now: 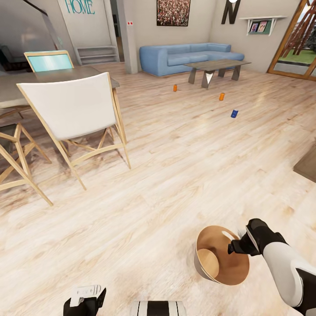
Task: Put the three can of soda from the living room inside the tash can in the kitchen.
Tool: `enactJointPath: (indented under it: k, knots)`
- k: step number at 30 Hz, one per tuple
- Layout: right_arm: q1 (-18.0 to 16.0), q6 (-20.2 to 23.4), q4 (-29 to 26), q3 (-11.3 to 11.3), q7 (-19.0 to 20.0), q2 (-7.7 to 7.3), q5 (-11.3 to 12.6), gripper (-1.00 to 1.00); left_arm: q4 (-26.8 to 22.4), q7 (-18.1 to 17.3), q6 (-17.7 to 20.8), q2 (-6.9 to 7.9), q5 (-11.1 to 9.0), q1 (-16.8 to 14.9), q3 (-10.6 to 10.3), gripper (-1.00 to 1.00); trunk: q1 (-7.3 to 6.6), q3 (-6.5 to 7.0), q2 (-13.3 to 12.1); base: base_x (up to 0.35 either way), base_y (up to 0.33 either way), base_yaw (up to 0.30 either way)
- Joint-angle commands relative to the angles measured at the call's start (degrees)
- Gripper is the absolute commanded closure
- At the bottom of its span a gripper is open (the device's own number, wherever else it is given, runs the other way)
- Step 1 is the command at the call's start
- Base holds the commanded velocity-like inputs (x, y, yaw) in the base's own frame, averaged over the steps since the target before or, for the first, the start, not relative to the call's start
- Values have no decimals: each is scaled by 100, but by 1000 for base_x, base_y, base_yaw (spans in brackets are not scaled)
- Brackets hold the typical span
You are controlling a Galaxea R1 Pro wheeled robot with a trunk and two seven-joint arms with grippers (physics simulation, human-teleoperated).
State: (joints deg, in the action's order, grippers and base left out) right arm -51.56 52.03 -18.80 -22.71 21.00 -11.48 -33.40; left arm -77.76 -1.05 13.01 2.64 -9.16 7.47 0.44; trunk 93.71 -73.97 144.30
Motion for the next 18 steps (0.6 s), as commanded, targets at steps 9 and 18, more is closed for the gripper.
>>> enactJointPath:
  k: [9,18]
  knots:
    - [50,0,-12,0,1,-10,0,-100,-2,0,0,0,-1,1,0,-100,0,0,0,0,0,0]
    - [109,-3,-27,7,1,-11,0,-100,-3,0,0,0,-1,3,0,-100,0,0,0,0,0,0]
